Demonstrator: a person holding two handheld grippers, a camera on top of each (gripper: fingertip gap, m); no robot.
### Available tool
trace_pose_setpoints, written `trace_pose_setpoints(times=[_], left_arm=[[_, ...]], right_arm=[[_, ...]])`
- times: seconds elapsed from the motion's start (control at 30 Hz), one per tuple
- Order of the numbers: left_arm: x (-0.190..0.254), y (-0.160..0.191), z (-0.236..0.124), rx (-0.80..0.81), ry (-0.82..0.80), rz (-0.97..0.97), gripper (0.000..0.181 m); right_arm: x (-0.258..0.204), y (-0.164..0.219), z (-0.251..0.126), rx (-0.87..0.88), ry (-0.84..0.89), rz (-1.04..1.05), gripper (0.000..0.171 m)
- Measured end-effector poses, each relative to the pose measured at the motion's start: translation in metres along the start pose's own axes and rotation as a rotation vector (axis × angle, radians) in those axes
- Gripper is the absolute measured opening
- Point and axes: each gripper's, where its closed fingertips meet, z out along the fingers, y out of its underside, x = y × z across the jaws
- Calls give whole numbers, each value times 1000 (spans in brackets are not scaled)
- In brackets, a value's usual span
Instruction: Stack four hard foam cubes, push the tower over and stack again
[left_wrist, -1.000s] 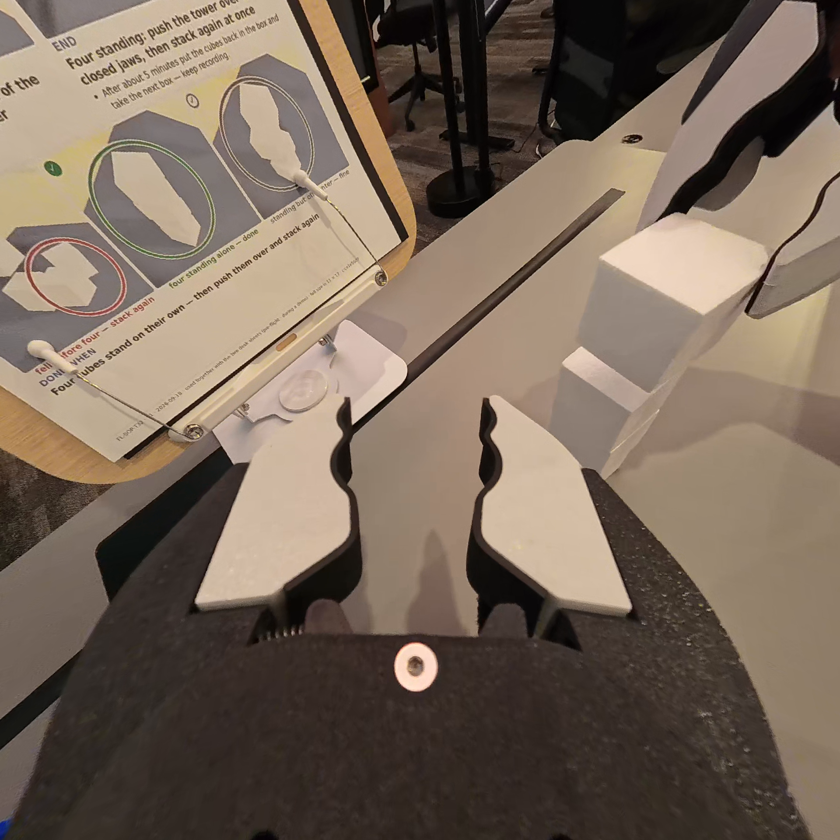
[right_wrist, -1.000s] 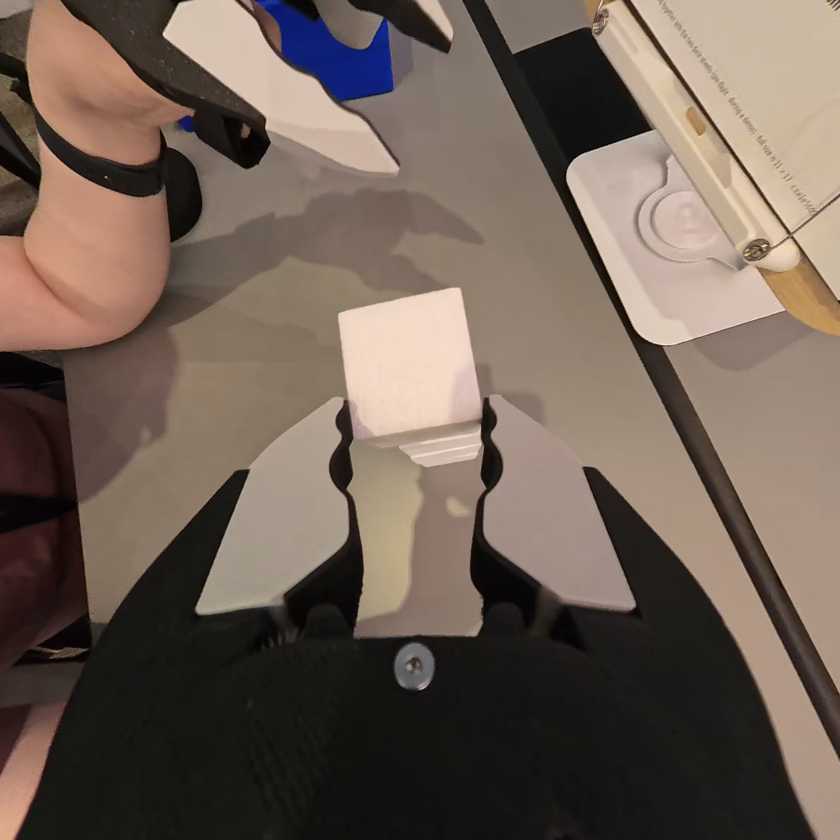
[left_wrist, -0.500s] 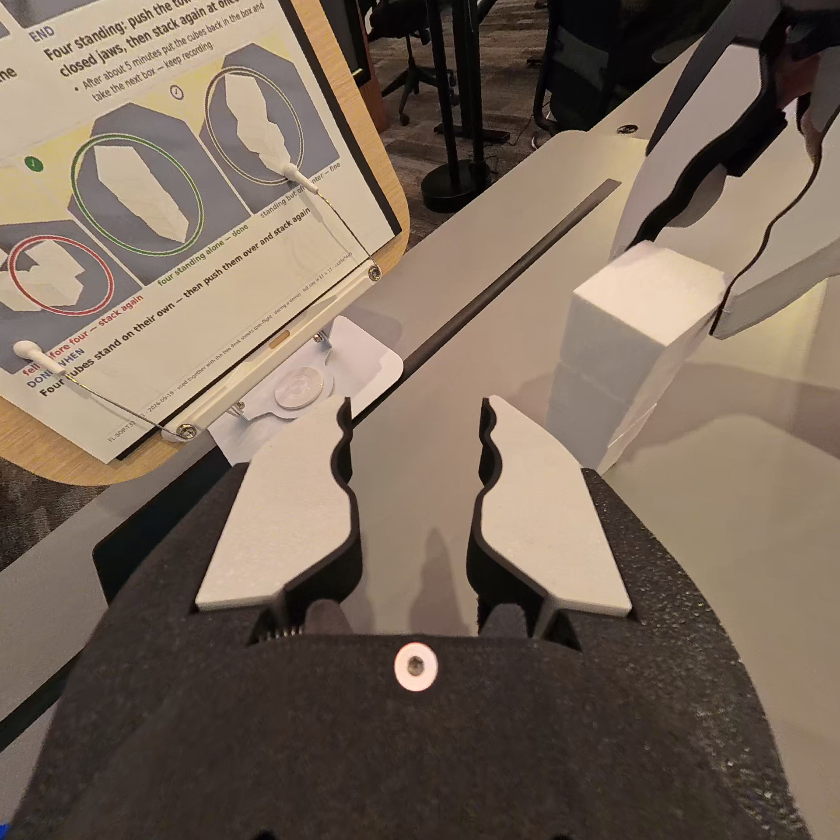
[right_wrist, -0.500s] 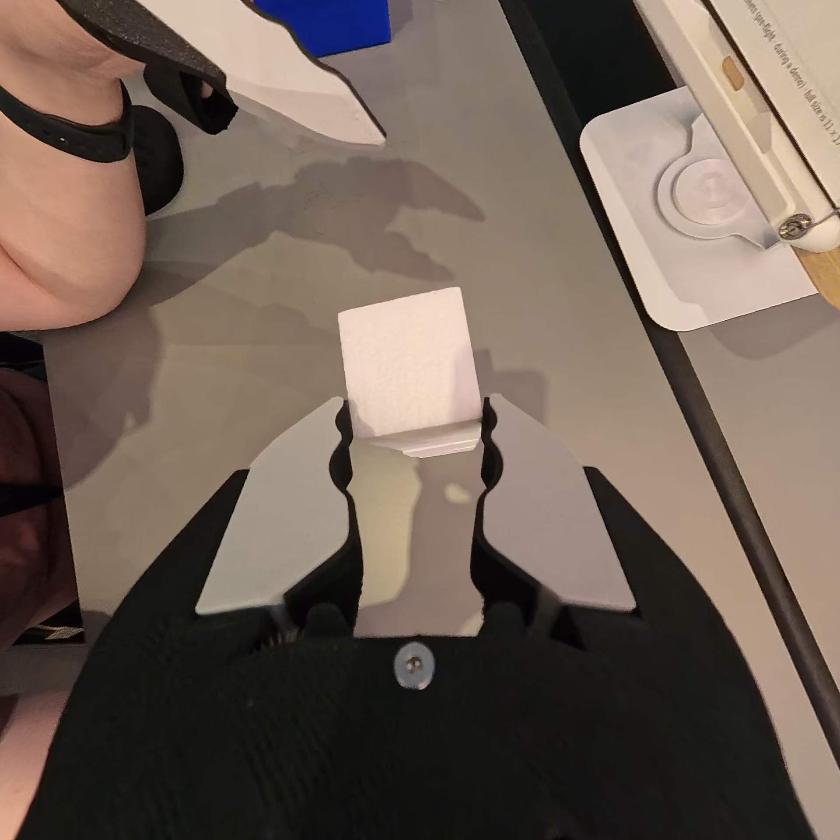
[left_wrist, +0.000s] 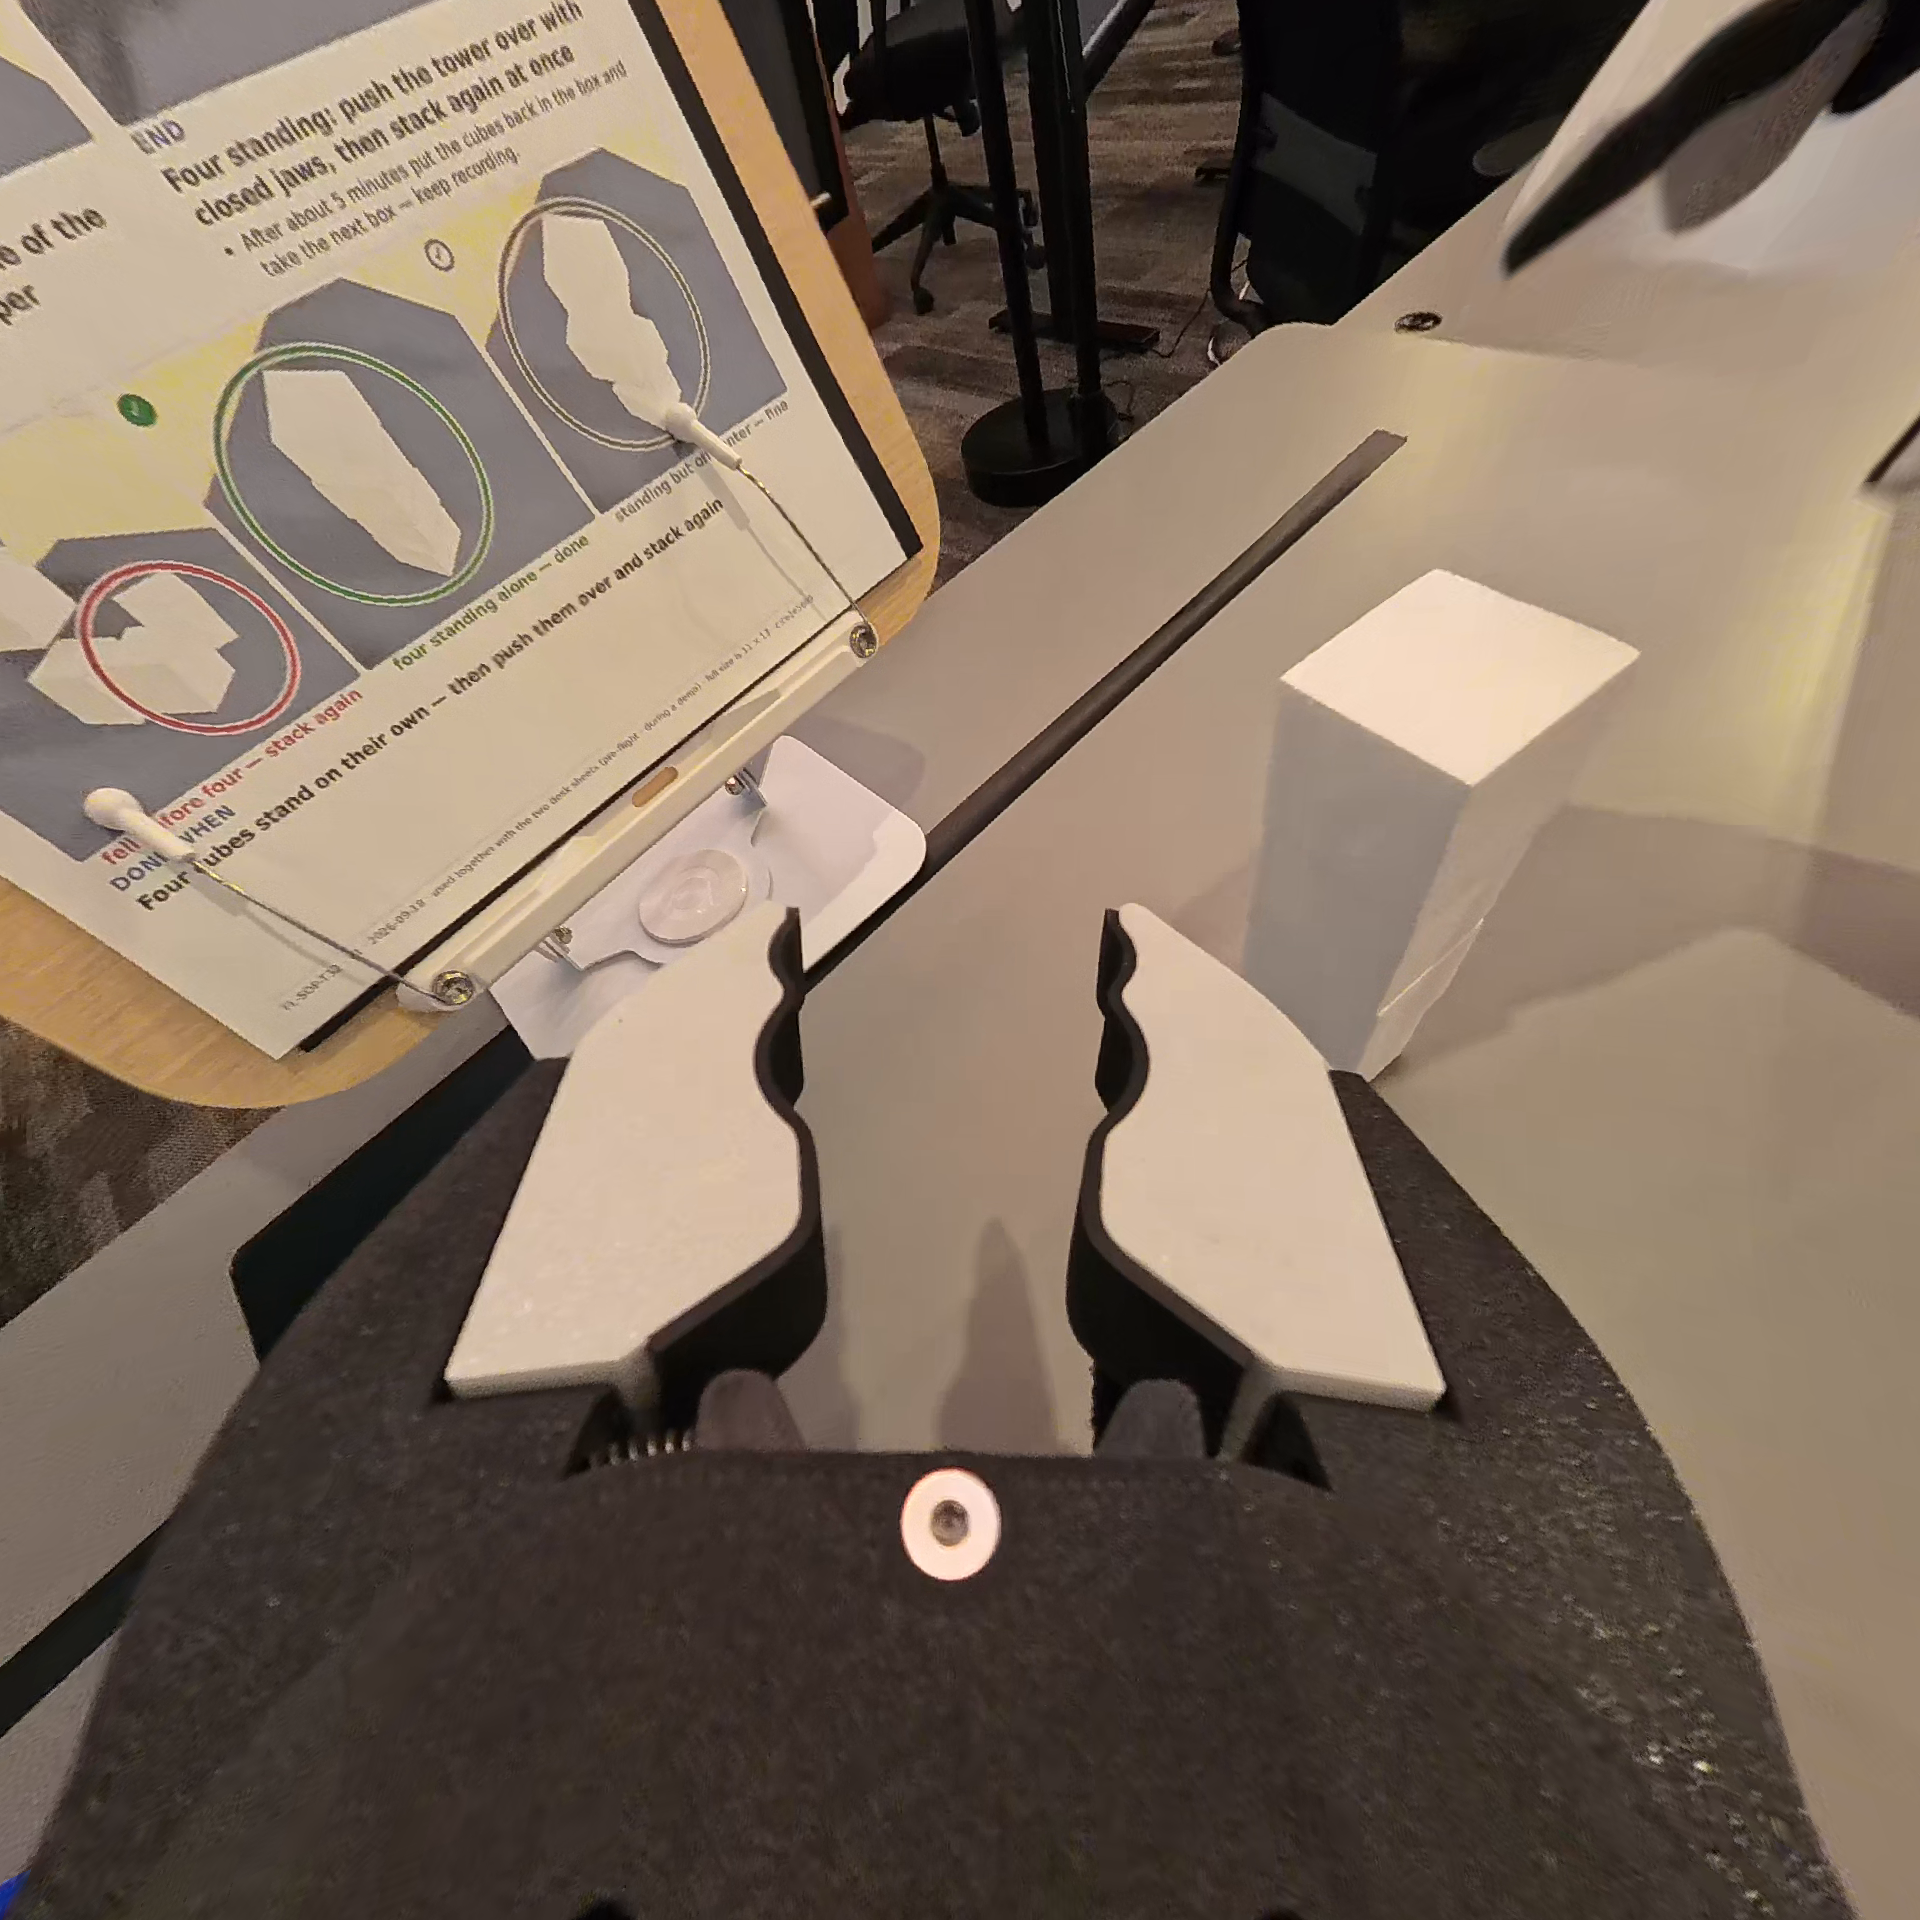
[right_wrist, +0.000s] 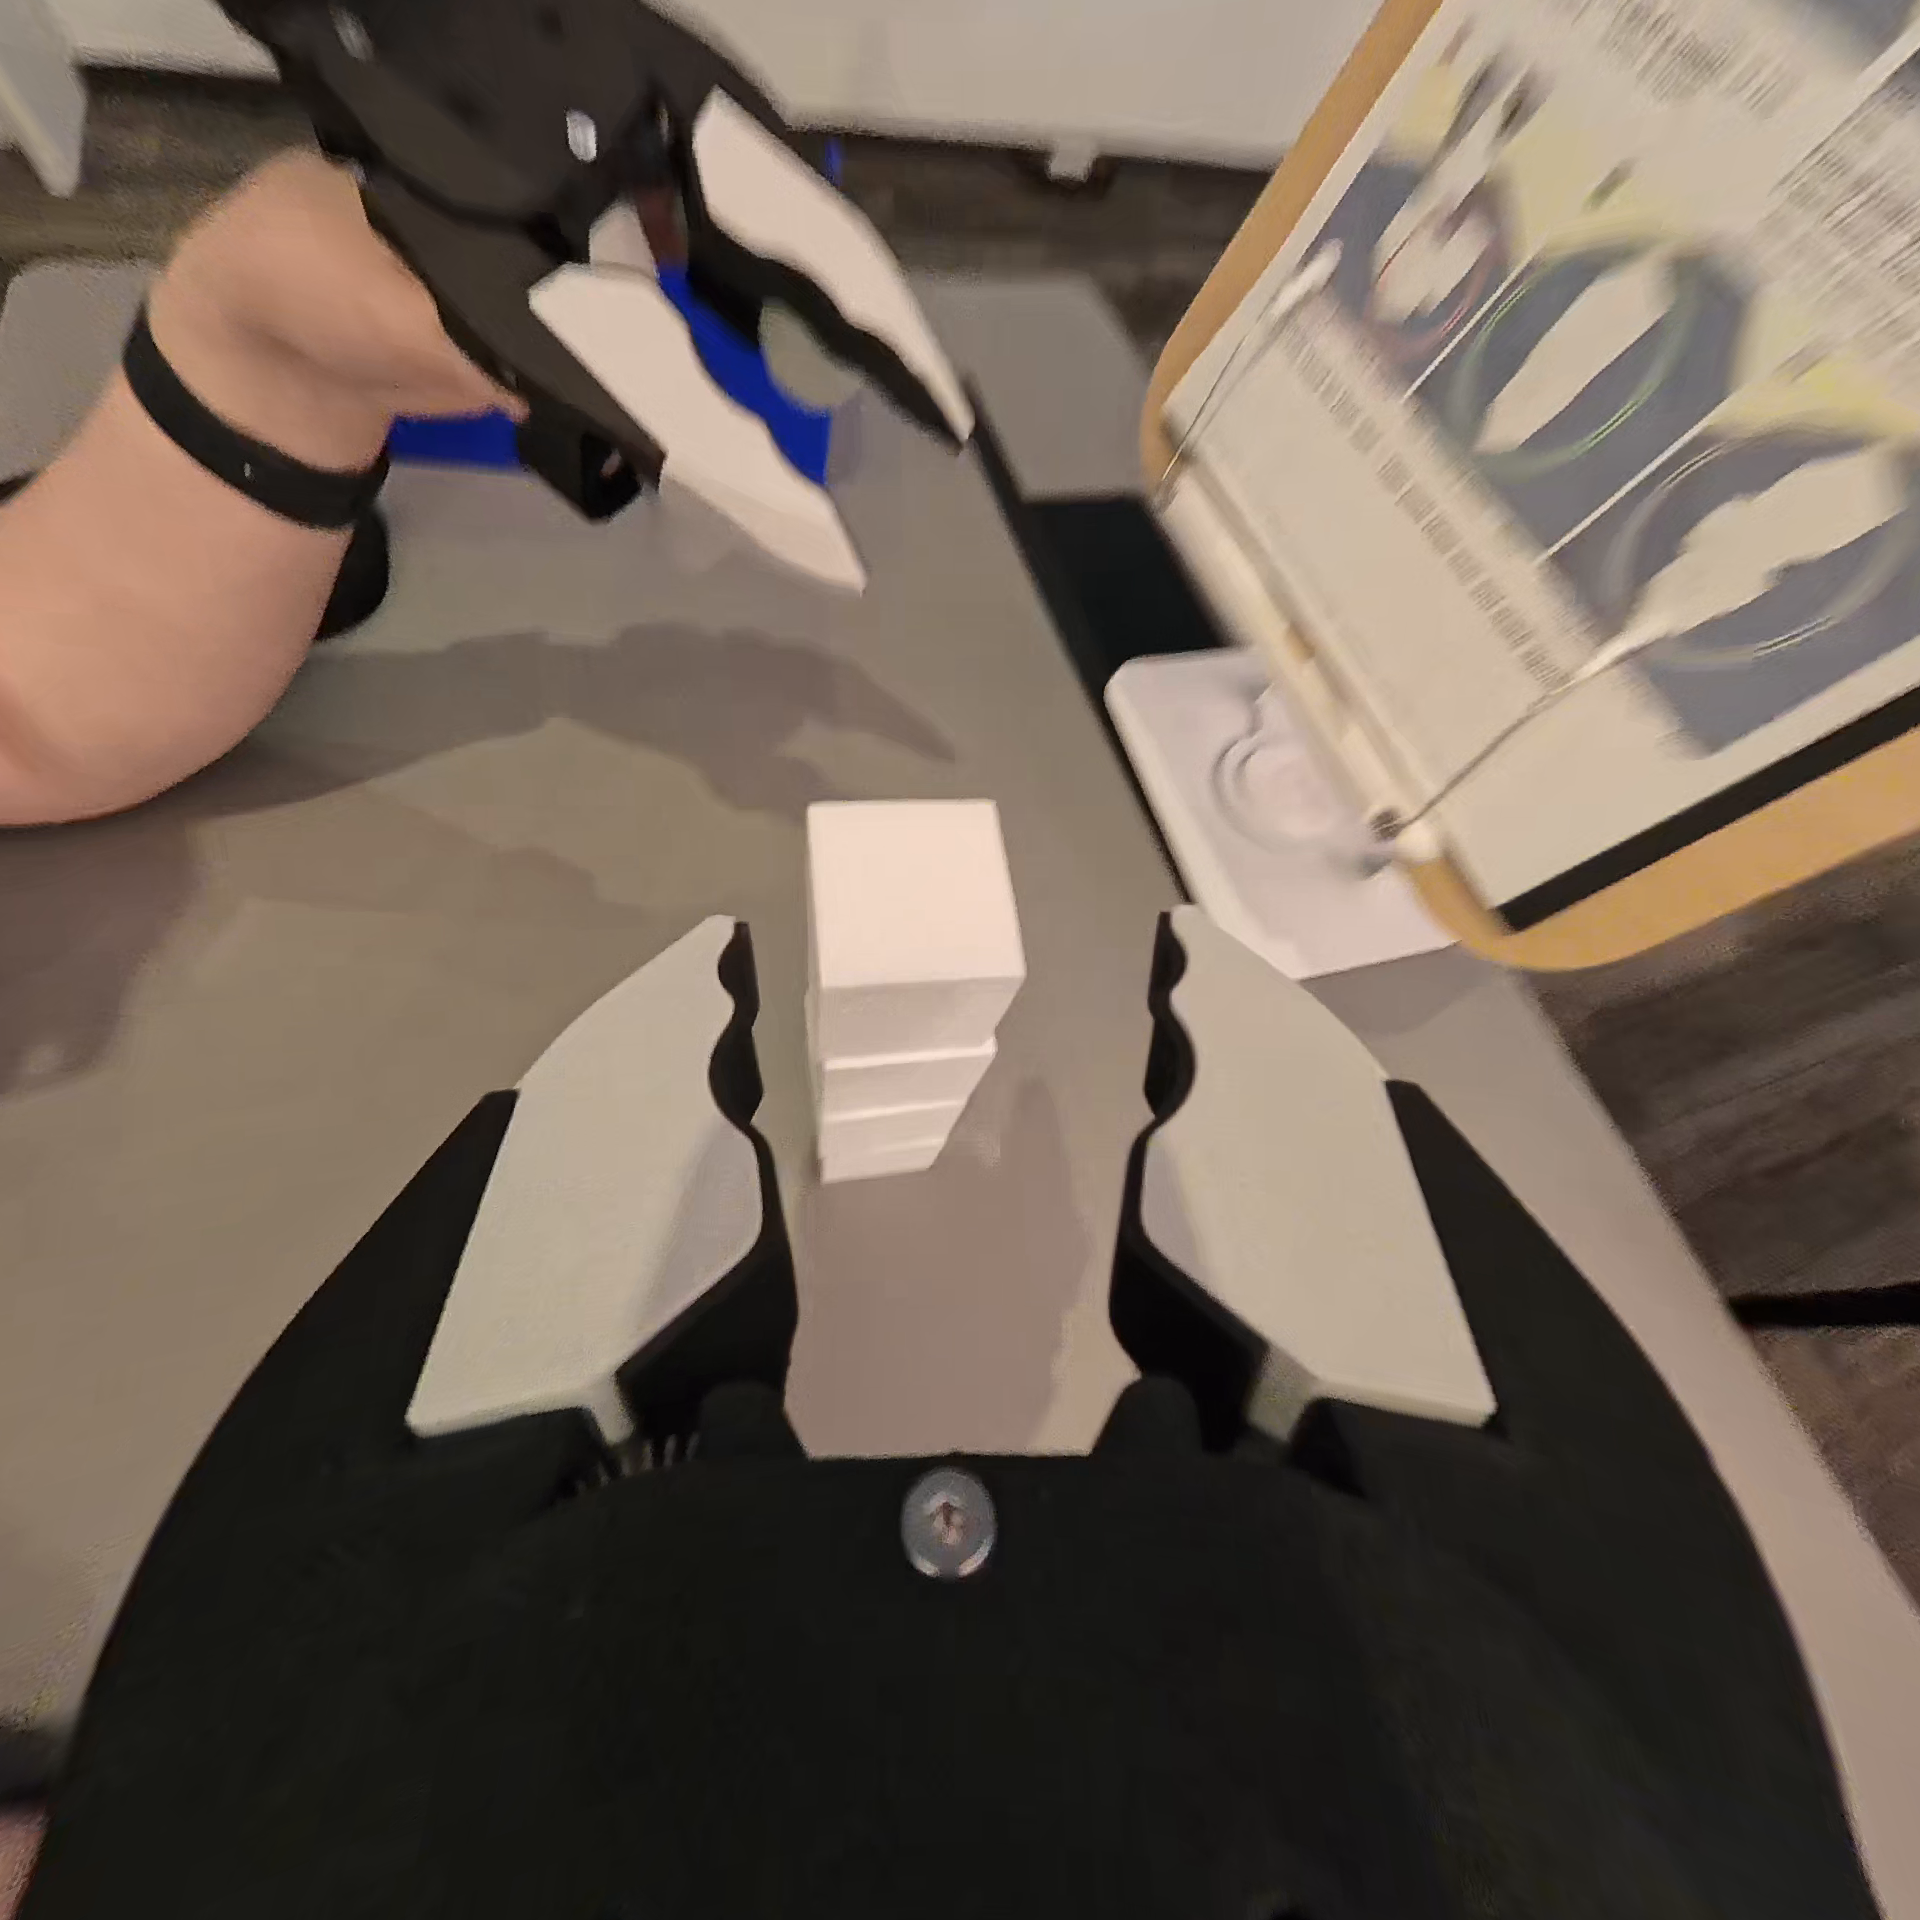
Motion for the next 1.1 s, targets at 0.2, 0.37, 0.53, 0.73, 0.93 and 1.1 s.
trace_pose_setpoints(times=[0.2, 0.37, 0.53, 0.73, 0.93, 1.1], left_arm=[[-17, -6, -28, 60, -30, -25, 53], [-41, 9, -56, 20, -92, -14, 54], [-67, 25, -81, -18, -194, -13, 55], [-69, 26, -102, 20, -194, -23, 52], [-70, 27, -110, 14, -226, 37, 52], [-70, 30, -106, 5, -210, 9, 51]], right_arm=[[21, 25, -40, 35, 225, 72, 70], [35, 98, -31, -194, 317, 339, 1], [31, 201, -11, -499, 464, 700, 1], [11, 228, 39, -572, 444, 862, 1], [5, 160, 96, -527, 419, 696, 1], [-7, 114, 113, -538, 423, 522, 1]])
